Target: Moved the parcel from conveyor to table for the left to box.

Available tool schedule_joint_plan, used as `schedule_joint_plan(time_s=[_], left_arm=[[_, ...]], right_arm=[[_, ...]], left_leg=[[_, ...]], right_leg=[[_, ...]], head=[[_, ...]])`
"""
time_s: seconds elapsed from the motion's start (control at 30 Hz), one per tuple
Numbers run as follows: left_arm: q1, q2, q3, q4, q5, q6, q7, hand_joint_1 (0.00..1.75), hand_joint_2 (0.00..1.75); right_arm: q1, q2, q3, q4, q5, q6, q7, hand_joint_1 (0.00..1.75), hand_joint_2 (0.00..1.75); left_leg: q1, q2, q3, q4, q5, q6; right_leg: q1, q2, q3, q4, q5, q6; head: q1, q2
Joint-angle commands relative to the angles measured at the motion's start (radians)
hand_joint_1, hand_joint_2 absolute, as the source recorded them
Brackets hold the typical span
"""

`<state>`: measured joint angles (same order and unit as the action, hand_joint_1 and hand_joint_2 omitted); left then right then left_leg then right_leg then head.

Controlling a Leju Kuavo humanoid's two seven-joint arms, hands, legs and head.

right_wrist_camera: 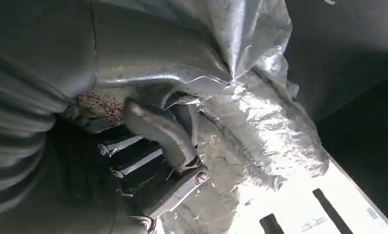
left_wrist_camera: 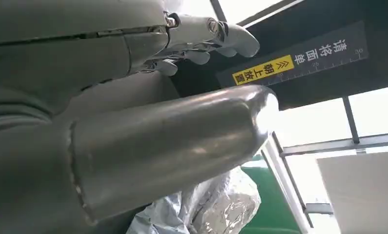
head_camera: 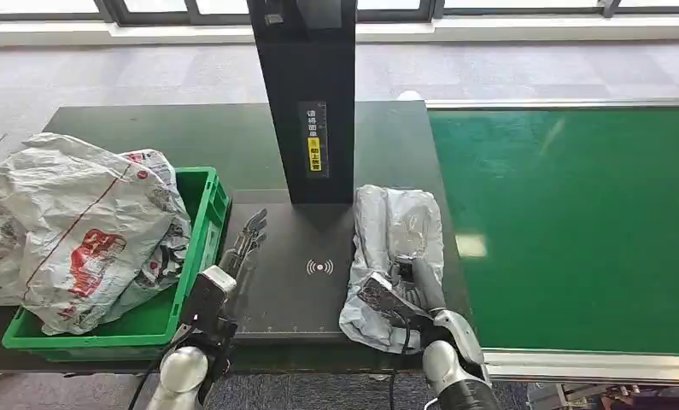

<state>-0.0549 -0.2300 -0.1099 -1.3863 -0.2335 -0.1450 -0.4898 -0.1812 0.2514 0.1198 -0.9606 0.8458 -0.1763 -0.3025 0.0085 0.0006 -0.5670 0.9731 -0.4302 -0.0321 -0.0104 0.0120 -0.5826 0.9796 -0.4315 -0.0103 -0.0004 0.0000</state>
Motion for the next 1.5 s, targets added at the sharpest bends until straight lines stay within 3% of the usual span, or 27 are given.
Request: schedule_joint_plan(time_s=[0.03,0.27,0.53,0.77,0.8,0.83,0.87,1.0,1.07,1.2,1.3,1.4,1.5], left_arm=[[-0.057,0.022,-0.001,0.092,0.008,0.003,-0.010,0.00,0.00],[-0.113,0.012,-0.019,0.171,0.013,-0.003,-0.017,0.00,0.00],[-0.288,-0.026,-0.079,0.354,0.031,-0.001,-0.010,0.00,0.00],[-0.285,-0.031,-0.095,0.360,0.039,0.027,-0.013,0.00,0.00],[-0.284,-0.031,-0.095,0.358,0.039,0.027,-0.015,0.00,0.00],[-0.282,-0.032,-0.095,0.356,0.039,0.029,-0.017,0.00,0.00],[-0.283,-0.032,-0.094,0.356,0.038,0.029,-0.018,0.00,0.00],[-0.273,-0.026,-0.076,0.333,0.041,0.042,-0.034,0.00,0.00],[-0.242,-0.017,-0.063,0.282,0.042,0.051,-0.036,0.00,0.00],[-0.168,-0.006,-0.039,0.160,0.047,0.066,-0.059,0.00,0.00],[-0.153,-0.005,-0.033,0.133,0.045,0.061,-0.059,0.00,0.00],[-0.109,-0.010,-0.008,0.052,0.067,0.083,-0.099,0.00,0.00],[-0.047,-0.021,0.005,-0.057,0.056,0.211,-0.097,0.00,0.00]], right_arm=[[-0.090,-0.002,-0.001,0.167,-0.159,0.116,-0.115,1.75,1.75],[-0.143,0.005,-0.003,0.254,-0.222,0.157,-0.134,1.75,1.75],[-0.367,0.076,-0.037,0.598,-0.328,0.310,-0.107,1.75,1.75],[-0.465,0.098,0.029,0.616,-0.496,0.332,-0.131,1.75,1.75],[-0.473,0.098,0.035,0.615,-0.508,0.332,-0.130,1.47,1.75],[-0.480,0.098,0.054,0.609,-0.526,0.353,-0.151,0.17,1.75],[-0.486,0.098,0.056,0.605,-0.544,0.375,-0.164,0.00,1.75],[-0.493,0.098,0.114,0.573,-0.644,0.435,-0.231,0.00,1.75],[-0.478,0.098,0.160,0.535,-0.659,0.401,-0.244,0.00,1.75],[-0.407,0.091,0.225,0.416,-0.557,0.285,-0.252,0.00,1.75],[-0.369,0.081,0.234,0.363,-0.530,0.277,-0.248,0.00,1.75],[-0.219,0.048,0.219,0.129,-0.472,0.238,-0.275,0.00,1.75],[-0.021,-0.006,0.186,-0.241,-0.453,0.244,-0.288,0.00,1.75]], left_leg=[[0.000,0.000,0.001,-0.001,0.000,0.001],[0.000,-0.001,0.001,-0.001,0.000,0.001],[0.000,0.000,0.000,0.001,0.002,0.000],[-0.001,0.001,0.000,0.001,0.004,0.000],[0.000,0.001,-0.001,0.001,0.004,0.000],[-0.001,0.000,0.000,0.001,0.004,0.000],[0.000,0.000,-0.001,0.001,0.004,0.001],[0.000,0.000,-0.002,0.001,0.004,0.000],[0.000,0.001,-0.002,0.001,0.004,0.000],[0.000,0.002,-0.002,0.001,0.003,0.000],[0.000,0.000,-0.002,0.000,0.004,0.000],[0.000,-0.001,-0.002,0.000,0.004,0.001],[0.001,-0.005,-0.002,0.000,0.003,0.002]], right_leg=[[0.001,-0.001,0.002,-0.001,0.000,0.000],[0.000,-0.002,0.002,-0.001,0.000,0.000],[0.000,-0.001,-0.001,0.001,0.001,0.000],[-0.001,0.001,-0.001,0.001,0.003,0.000],[0.000,0.001,-0.002,0.000,0.004,0.000],[0.000,0.000,-0.001,0.000,0.003,0.000],[0.000,-0.001,-0.002,0.001,0.003,0.000],[0.000,-0.001,-0.002,0.000,0.003,0.000],[0.000,0.000,-0.002,0.000,0.004,0.000],[0.000,0.002,-0.002,0.000,0.003,0.000],[0.000,0.000,-0.002,0.000,0.003,0.000],[0.001,-0.002,-0.001,-0.001,0.002,0.000],[0.002,-0.005,0.001,-0.002,0.001,0.000]], head=[[0.000,0.000],[0.000,0.000],[0.000,0.000],[0.000,0.000],[0.000,0.000],[0.000,0.000],[0.000,0.000],[0.000,0.000],[0.000,0.000],[0.000,0.000],[0.000,0.000],[0.000,0.000],[0.000,0.000]])
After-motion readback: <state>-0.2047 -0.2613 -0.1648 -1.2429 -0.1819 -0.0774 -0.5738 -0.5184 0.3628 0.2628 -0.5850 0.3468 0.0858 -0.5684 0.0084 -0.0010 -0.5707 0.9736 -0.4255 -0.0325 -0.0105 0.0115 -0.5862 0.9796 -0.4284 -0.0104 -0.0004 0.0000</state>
